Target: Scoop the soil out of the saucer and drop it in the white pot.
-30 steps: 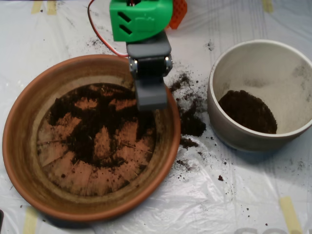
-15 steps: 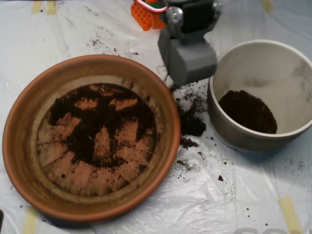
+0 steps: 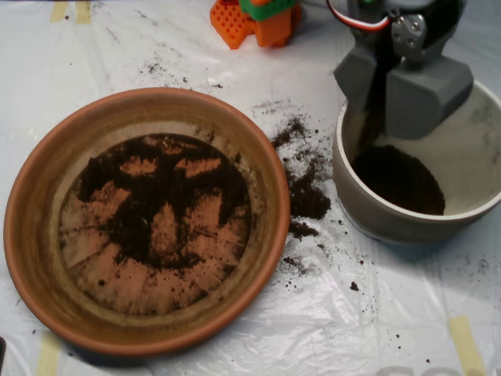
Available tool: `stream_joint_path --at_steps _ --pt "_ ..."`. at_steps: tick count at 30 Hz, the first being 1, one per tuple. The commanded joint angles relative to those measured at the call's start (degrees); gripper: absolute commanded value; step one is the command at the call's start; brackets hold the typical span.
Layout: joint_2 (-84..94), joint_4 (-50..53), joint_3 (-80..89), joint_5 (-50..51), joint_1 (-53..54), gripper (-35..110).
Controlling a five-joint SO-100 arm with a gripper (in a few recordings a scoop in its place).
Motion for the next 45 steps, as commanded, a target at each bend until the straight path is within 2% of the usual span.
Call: stream_joint_path --at_steps 1,11,18,23,29,39,45 --pt "1.9 -1.8 -2.3 0.3 0.1 41" --pt "4.5 -3.6 1.6 0.4 0.8 45" --pt "5.5 -1.9 -2.6 4.7 3.3 44" --pt "5.6 1.4 -9.2 9.7 11.7 44" --pt "4.2 2.4 -8.6 12.4 26.7 44" --pt "1.8 -10.0 16.5 3.3 44.0 43" --pt "-5.3 -14.2 21.2 -1.8 50.2 51"
